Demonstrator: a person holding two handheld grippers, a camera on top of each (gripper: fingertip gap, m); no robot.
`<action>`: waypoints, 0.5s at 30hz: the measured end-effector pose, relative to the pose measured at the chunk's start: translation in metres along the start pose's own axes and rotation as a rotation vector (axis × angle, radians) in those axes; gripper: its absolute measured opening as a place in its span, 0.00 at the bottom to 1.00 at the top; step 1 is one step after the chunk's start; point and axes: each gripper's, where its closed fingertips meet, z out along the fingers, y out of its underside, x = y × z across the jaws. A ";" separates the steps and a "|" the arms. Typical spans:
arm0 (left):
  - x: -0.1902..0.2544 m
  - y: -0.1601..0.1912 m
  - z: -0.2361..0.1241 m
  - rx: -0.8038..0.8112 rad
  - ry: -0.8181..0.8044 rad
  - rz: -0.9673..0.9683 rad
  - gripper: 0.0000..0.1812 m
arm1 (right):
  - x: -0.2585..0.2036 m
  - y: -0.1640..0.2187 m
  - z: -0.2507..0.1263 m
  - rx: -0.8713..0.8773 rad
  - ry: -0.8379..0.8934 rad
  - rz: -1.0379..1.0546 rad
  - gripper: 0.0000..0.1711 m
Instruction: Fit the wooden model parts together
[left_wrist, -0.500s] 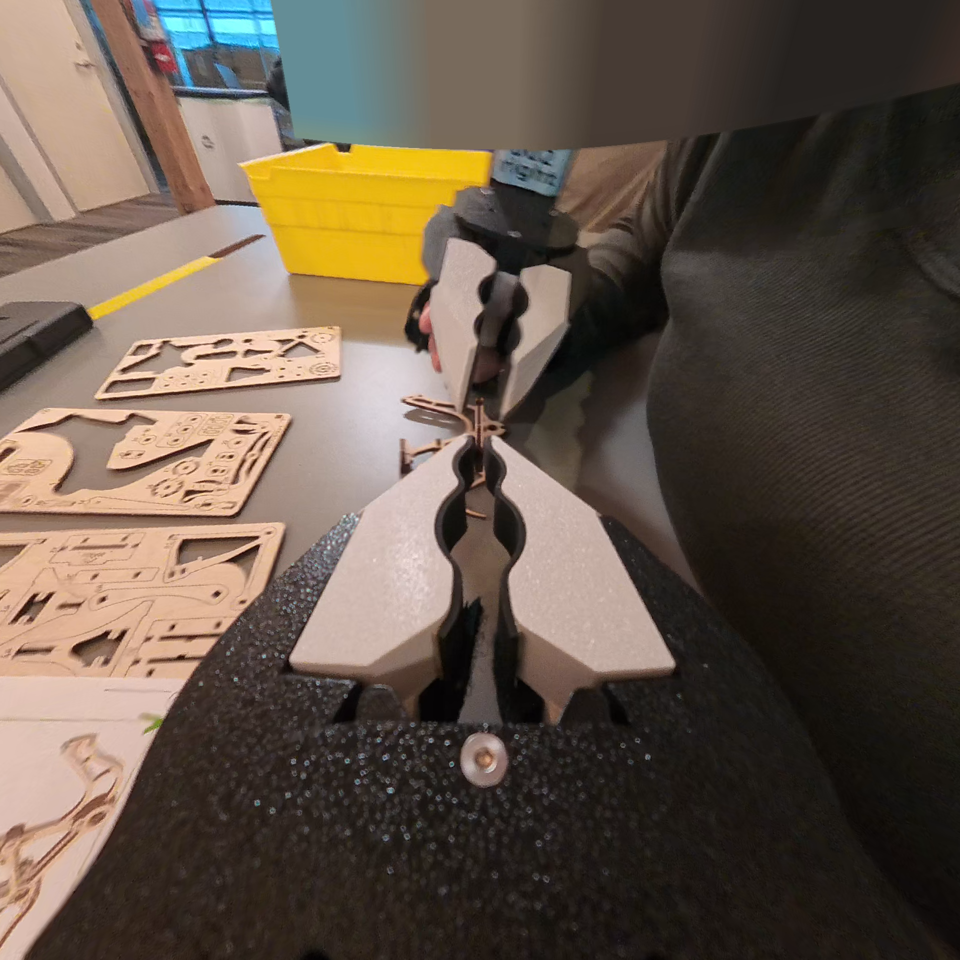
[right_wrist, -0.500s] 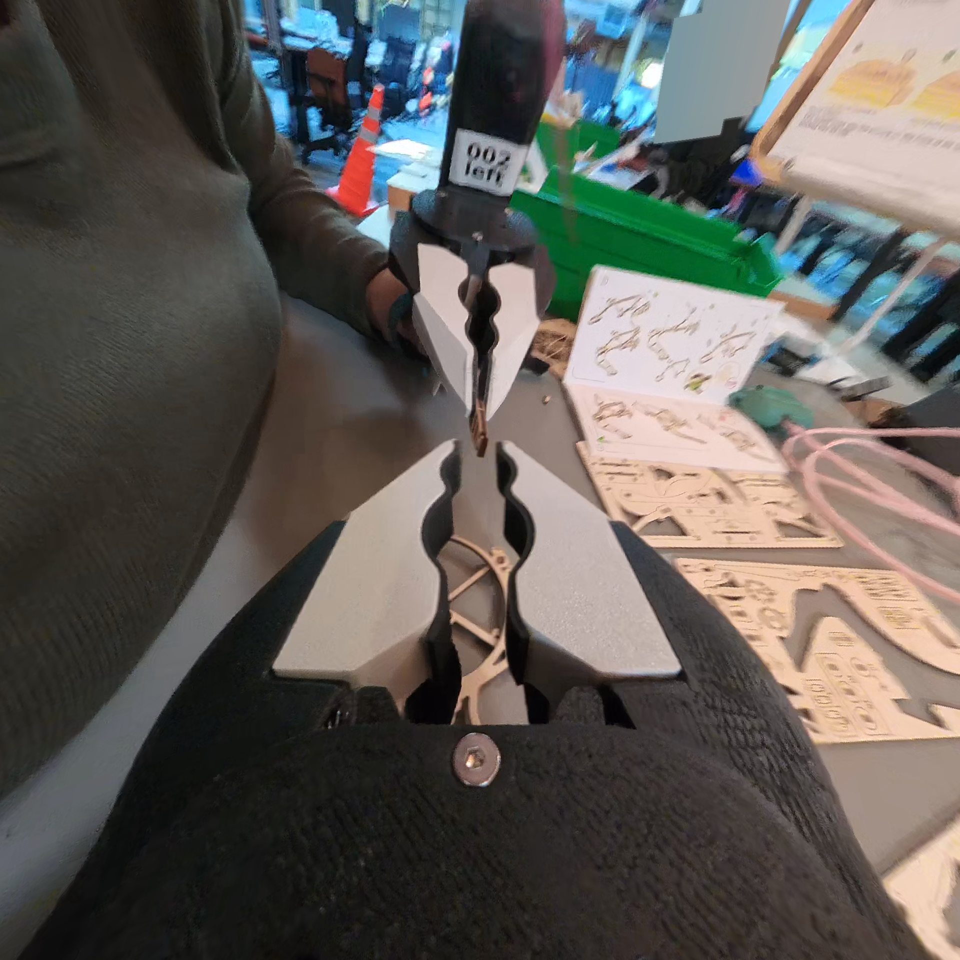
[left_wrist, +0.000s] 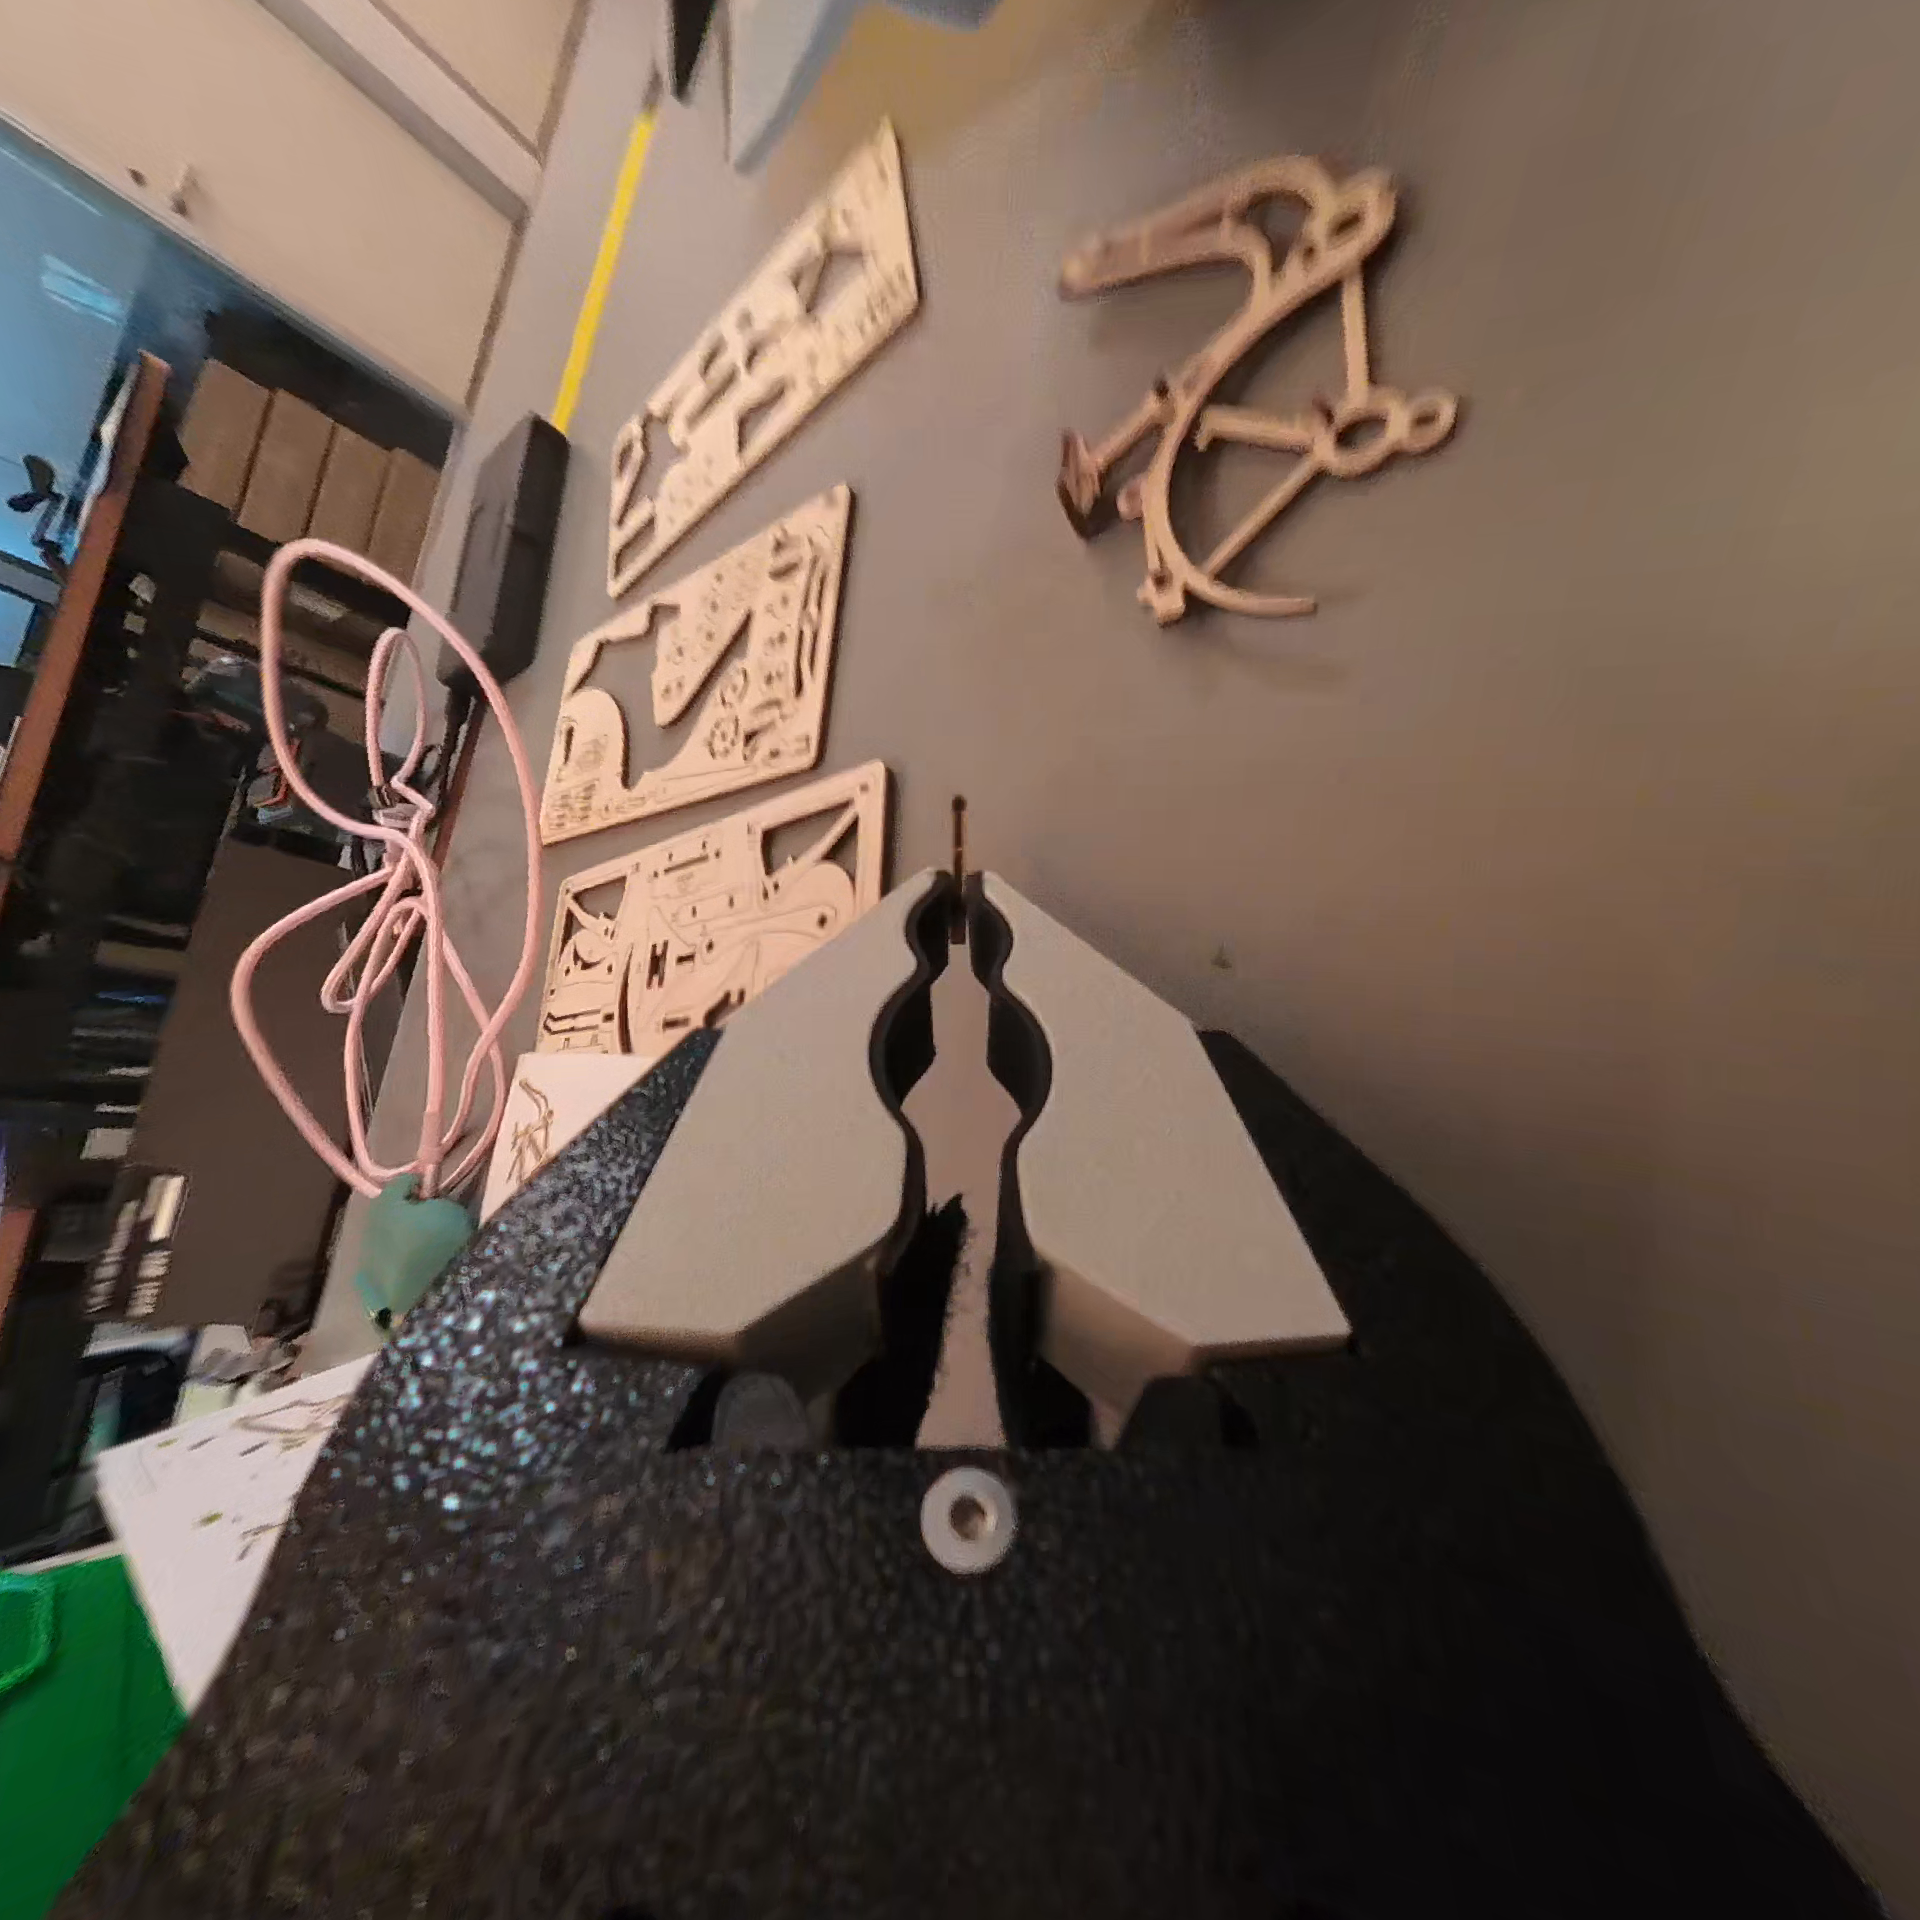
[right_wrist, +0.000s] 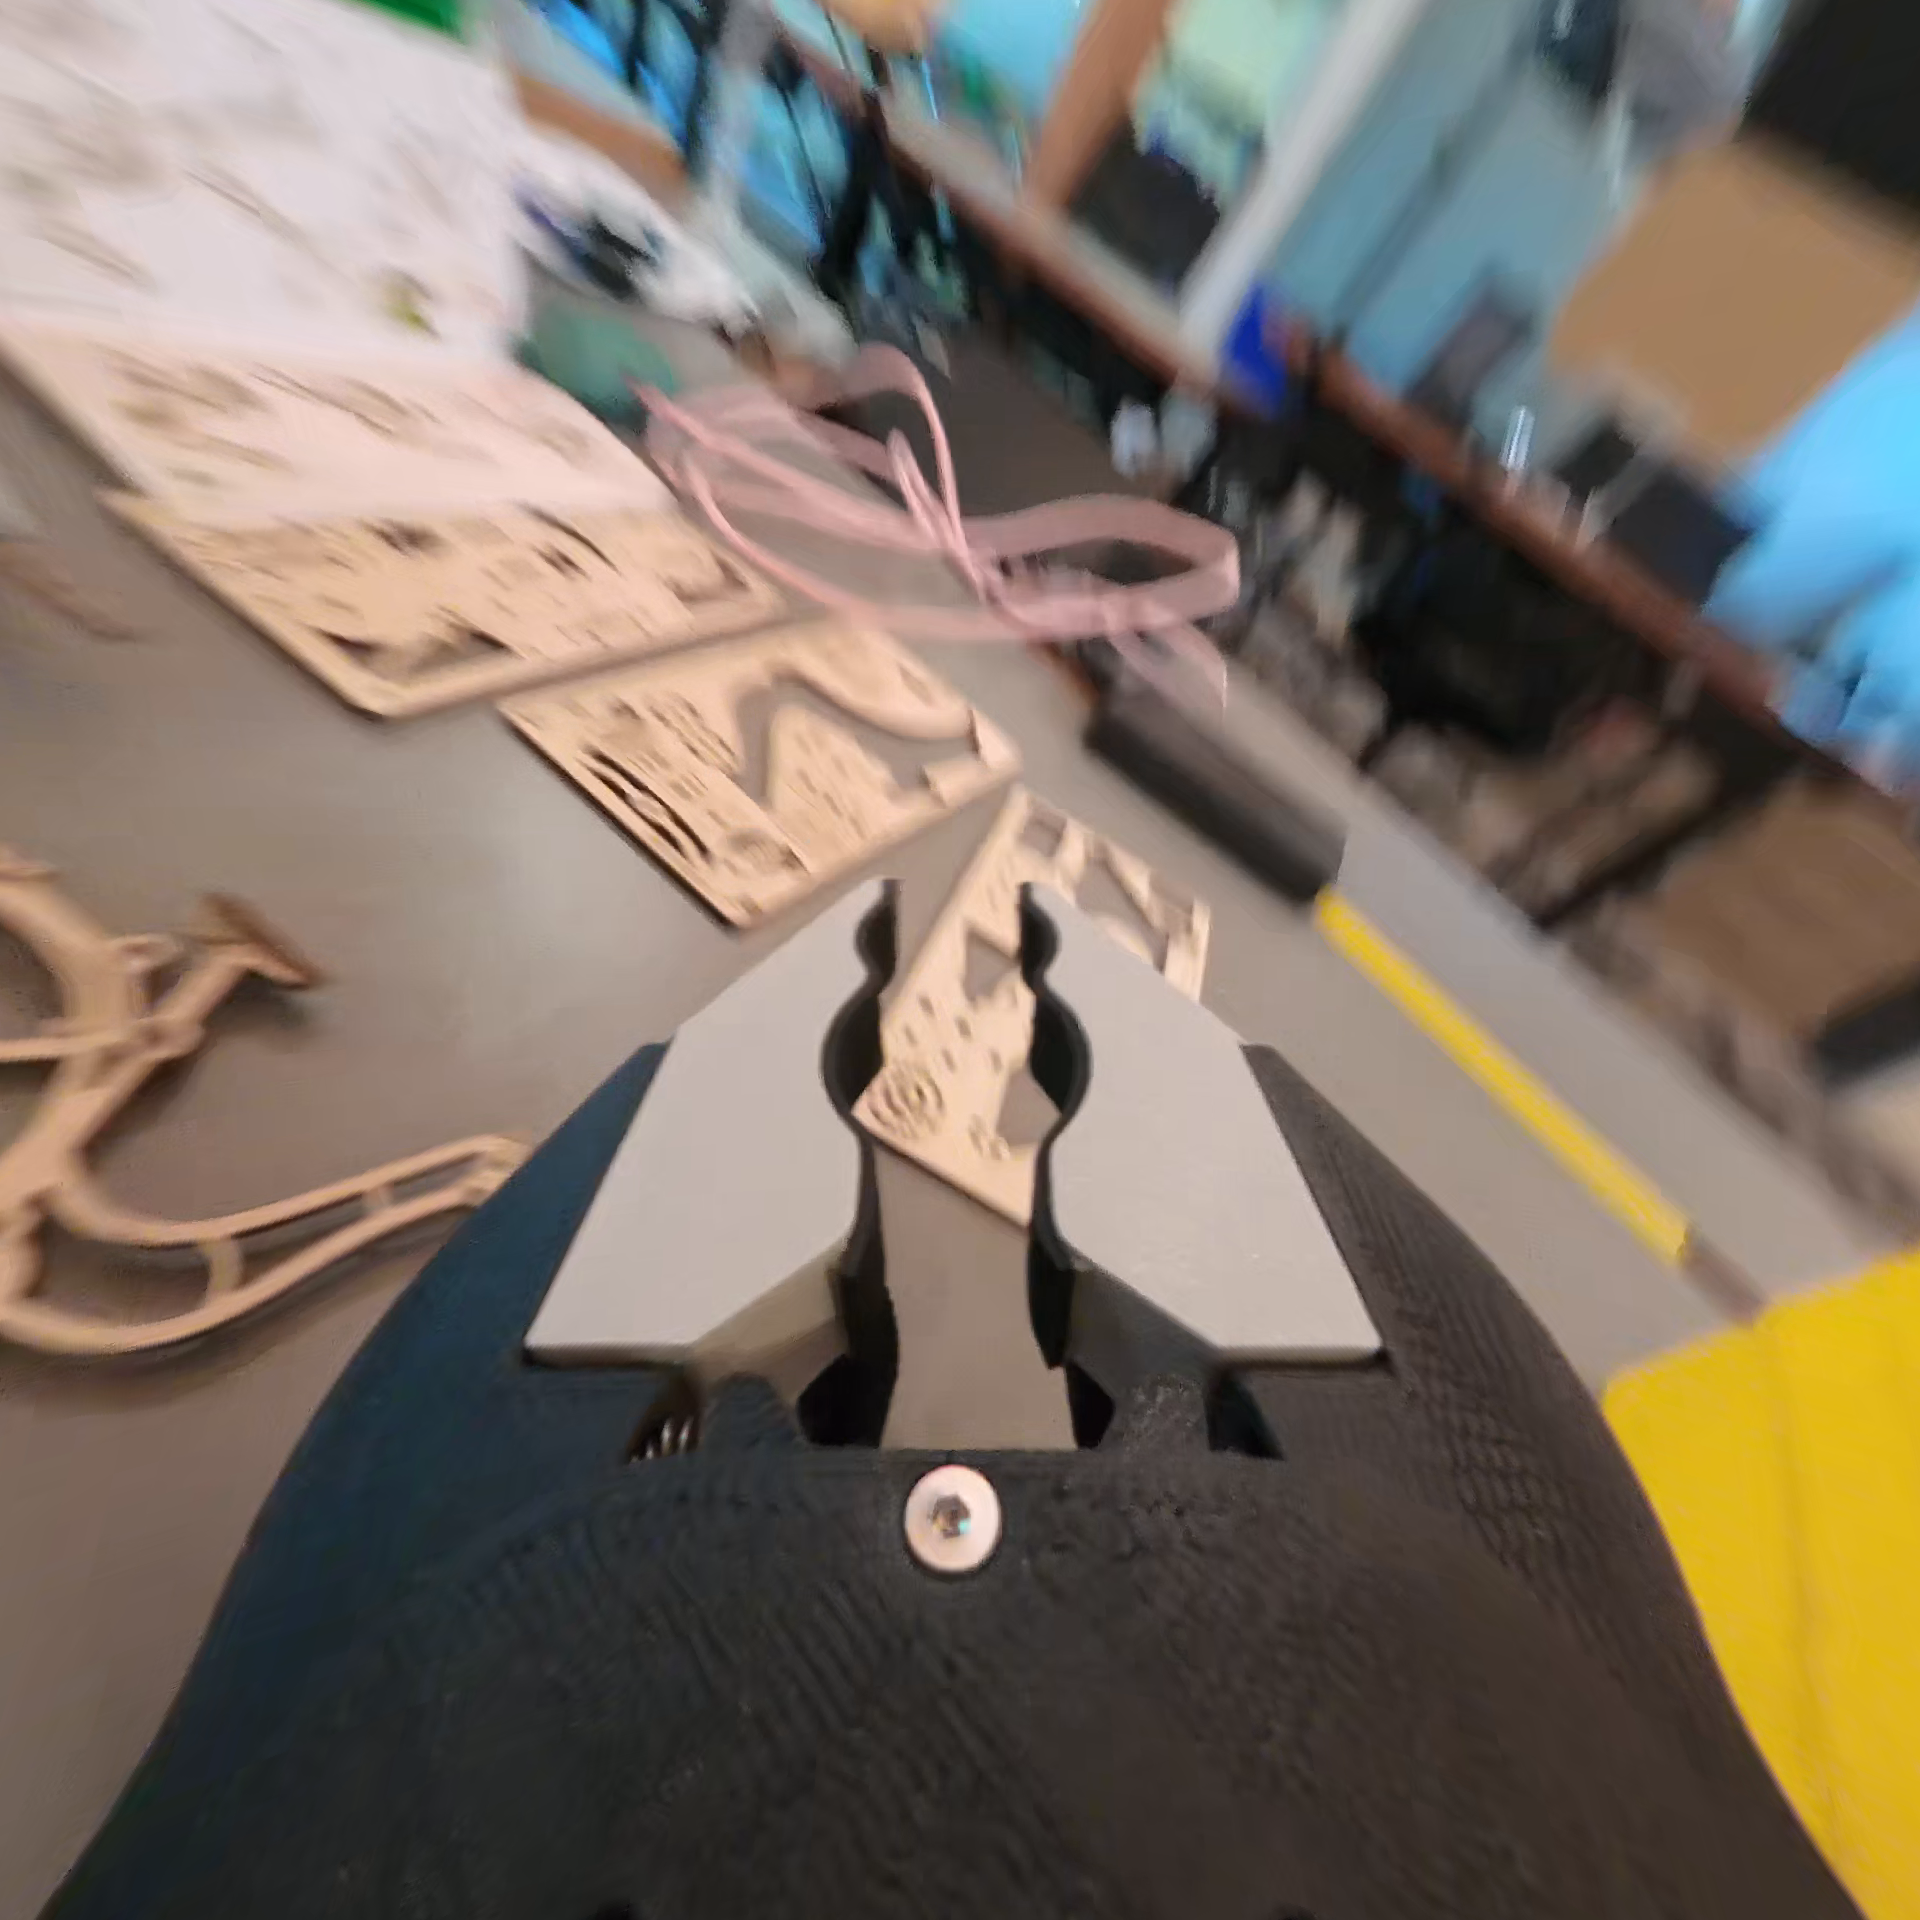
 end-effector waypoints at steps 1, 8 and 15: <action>0.000 0.003 0.001 -0.026 -0.010 0.033 0.00 | 0.006 0.009 0.004 -0.044 0.008 0.053 0.16; 0.009 0.007 0.006 -0.085 -0.012 0.179 0.00 | 0.027 0.051 0.025 -0.290 0.032 0.321 0.45; 0.010 -0.005 -0.001 0.019 0.079 -0.005 0.14 | 0.018 0.055 0.041 -0.360 -0.021 0.435 0.57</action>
